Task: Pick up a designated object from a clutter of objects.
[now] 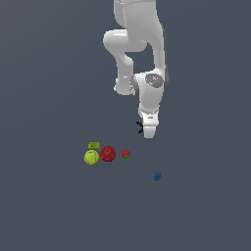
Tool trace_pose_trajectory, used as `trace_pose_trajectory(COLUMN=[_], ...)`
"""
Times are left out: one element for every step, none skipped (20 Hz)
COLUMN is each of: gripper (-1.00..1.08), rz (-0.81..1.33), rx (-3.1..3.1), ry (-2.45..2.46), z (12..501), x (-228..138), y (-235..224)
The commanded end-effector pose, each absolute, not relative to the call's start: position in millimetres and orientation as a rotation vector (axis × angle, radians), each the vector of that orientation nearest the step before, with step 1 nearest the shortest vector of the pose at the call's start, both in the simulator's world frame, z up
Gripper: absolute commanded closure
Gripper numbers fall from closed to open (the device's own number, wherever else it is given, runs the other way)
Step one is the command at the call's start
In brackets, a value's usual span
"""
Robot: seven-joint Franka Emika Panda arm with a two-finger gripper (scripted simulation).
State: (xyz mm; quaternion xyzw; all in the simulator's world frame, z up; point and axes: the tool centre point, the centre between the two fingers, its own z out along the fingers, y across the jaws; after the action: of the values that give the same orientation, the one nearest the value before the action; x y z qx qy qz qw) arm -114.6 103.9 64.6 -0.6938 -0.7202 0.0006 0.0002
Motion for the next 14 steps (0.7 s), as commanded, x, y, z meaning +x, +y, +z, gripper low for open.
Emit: trace_pose_trajectory(gripper=[1.08,1.08,1.08,1.08,1.08,1.08,1.08,1.08,1.08,1.08,1.08,1.08,1.08,1.08], rz=[0.001,0.001,0.0,0.0,0.0,-0.001,-0.002,-0.002,-0.003,-0.004,-0.004,-0.005,-0.005,-0.005], rx=[-2.178,-2.177,-2.176,-2.175,-2.175,-2.174,-2.173,-2.173,-2.172,-2.171,-2.171,-2.17,-2.17,-2.17], ry=[-2.263,-2.262,-2.262,-2.262,-2.262,-2.262,-2.262,-2.262,-2.262,-2.262,-2.262,-2.262,-2.262,-2.262], z=[81,88,95,103,110,118,126,134,142,150,158,167,176,184], x=[-108,-105,-102,-99,-96,-93,-89,-86,-83,-79,-76,-72,-69,-65], y=[104,104,104,105,105,105,105,105,106,106,106,106,106,106])
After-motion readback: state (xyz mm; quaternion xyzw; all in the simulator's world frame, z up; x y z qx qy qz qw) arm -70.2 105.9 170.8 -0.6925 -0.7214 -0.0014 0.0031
